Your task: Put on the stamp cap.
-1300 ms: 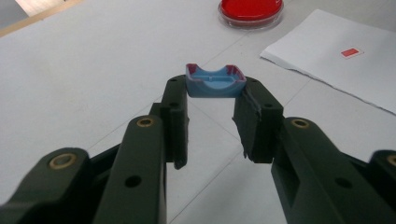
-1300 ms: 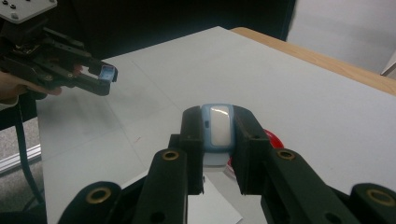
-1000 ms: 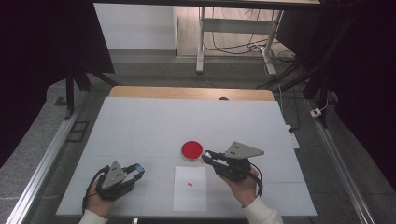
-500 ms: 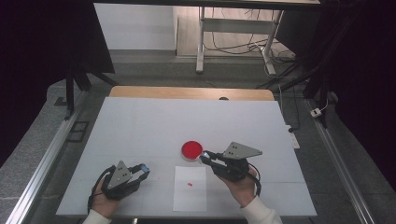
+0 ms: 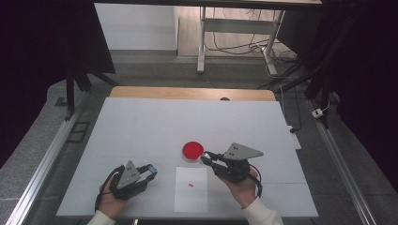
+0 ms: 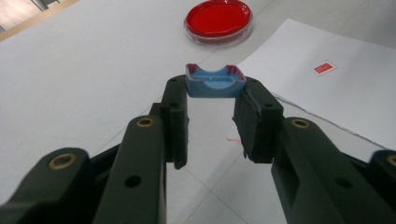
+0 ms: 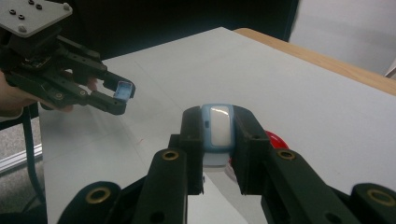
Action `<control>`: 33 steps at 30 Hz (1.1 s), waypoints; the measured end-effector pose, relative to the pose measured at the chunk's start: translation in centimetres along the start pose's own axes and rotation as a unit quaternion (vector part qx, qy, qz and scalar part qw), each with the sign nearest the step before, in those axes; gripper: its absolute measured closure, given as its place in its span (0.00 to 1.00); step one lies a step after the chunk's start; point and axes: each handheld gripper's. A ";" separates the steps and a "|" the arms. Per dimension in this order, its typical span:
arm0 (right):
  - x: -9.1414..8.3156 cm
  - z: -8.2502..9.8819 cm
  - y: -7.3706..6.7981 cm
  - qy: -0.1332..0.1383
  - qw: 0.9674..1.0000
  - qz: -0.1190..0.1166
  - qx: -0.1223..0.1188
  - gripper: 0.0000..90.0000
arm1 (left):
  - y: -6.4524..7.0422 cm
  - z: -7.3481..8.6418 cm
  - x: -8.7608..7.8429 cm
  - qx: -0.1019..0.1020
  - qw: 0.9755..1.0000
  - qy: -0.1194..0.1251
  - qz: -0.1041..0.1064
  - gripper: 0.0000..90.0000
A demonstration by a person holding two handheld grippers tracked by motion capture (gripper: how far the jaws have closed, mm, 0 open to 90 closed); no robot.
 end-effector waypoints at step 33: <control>0.4 0.1 -0.5 0.003 1.000 -0.002 -0.001 0.84 | 1.5 -1.6 2.5 0.023 1.000 -0.003 0.019 0.73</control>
Point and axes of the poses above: each handheld gripper's, and its own axes: x roughly forward along the jaws, z roughly out of its underside, y roughly to its right, and after that the axes turned 4 degrees about z, right-handed
